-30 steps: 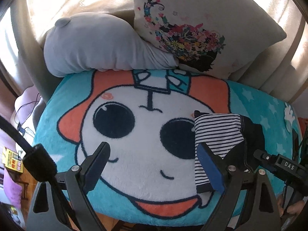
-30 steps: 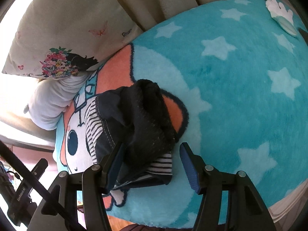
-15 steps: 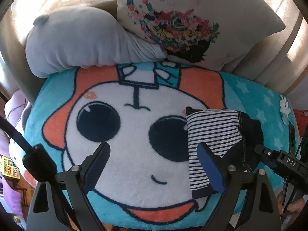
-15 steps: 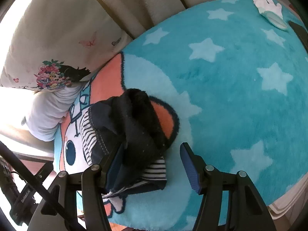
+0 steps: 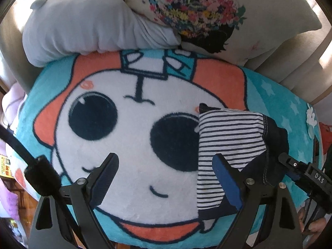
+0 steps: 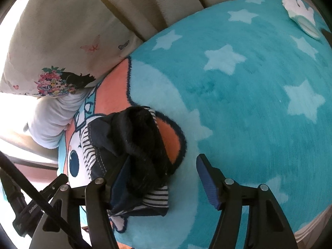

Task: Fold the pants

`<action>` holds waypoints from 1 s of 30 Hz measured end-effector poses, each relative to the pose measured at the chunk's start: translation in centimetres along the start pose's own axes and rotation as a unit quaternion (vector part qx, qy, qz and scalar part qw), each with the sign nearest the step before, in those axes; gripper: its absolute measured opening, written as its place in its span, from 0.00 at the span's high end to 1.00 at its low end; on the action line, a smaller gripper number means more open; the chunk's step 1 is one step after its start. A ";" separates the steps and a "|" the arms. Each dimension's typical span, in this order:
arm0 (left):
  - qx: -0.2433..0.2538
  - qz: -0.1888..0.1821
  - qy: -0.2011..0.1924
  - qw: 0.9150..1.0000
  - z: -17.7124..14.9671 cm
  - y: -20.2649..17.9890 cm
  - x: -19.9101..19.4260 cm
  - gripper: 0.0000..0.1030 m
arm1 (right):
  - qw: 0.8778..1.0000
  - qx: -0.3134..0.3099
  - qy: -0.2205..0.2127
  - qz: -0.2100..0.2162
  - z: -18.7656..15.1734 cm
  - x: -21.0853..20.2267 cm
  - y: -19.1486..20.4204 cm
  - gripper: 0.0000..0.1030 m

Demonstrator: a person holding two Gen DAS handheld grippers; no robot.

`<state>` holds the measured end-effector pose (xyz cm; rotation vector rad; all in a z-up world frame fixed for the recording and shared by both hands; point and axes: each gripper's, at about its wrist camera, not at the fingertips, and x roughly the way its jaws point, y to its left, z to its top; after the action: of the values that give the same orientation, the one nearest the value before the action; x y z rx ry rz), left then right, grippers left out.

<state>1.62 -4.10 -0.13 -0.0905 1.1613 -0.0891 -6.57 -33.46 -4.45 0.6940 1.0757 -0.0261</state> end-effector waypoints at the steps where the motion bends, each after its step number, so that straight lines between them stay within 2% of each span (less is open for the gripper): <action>1: -0.007 -0.008 0.005 1.000 0.0 0.0 0.3 0.11 | 1.000 -0.005 0.001 0.002 0.0 0.1 0.0 0.33; 7: -0.063 -0.084 0.028 0.994 0.3 0.6 2.0 0.11 | 0.999 -0.028 0.012 0.013 0.4 0.8 0.0 0.32; 13: -0.091 -0.160 0.057 0.981 1.2 -0.3 5.1 0.11 | 0.998 -0.045 0.032 0.044 0.3 2.2 0.4 0.32; 15: -0.101 -0.187 0.078 0.974 1.3 -0.5 6.6 0.11 | 0.996 -0.043 0.045 0.063 0.4 3.1 0.5 0.30; 16: -0.110 -0.207 0.089 0.968 1.2 -0.7 7.4 0.11 | 0.996 -0.048 0.038 0.070 0.4 3.3 0.7 0.29; 18: -0.109 -0.213 0.080 0.968 1.3 -1.1 7.5 0.11 | 0.995 -0.053 0.033 0.077 0.7 3.6 1.1 0.27; 19: -0.103 -0.232 0.087 0.963 1.4 -1.7 7.6 0.12 | 0.995 -0.054 0.033 0.082 0.7 3.7 1.3 0.27; 20: -0.103 -0.254 0.094 0.957 1.3 -2.0 7.6 0.21 | 0.993 -0.054 0.040 0.094 0.9 3.9 1.5 0.39; 21: -0.104 -0.271 0.099 0.952 1.2 -2.4 7.7 0.25 | 0.991 -0.053 0.052 0.111 1.0 4.3 1.8 0.53; 23: -0.090 -0.267 0.093 0.955 1.2 -3.4 7.0 0.27 | 0.989 -0.059 0.061 0.118 0.9 4.4 2.6 0.59; 25: -0.082 -0.271 0.087 0.955 1.5 -3.8 6.2 0.32 | 0.988 -0.068 0.063 0.124 1.0 4.0 3.5 0.63; 27: -0.086 -0.280 0.082 0.953 2.0 -3.5 5.6 0.32 | 0.987 -0.070 0.060 0.135 1.3 3.4 4.4 0.63; 30: -0.086 -0.275 0.067 0.955 3.4 -2.8 4.6 0.32 | 0.984 -0.079 0.052 0.150 2.2 2.7 6.2 0.63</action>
<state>6.55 -7.37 -2.66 -0.5696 1.2522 -0.4931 -1.34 -28.91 -2.92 0.7129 1.0507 0.3546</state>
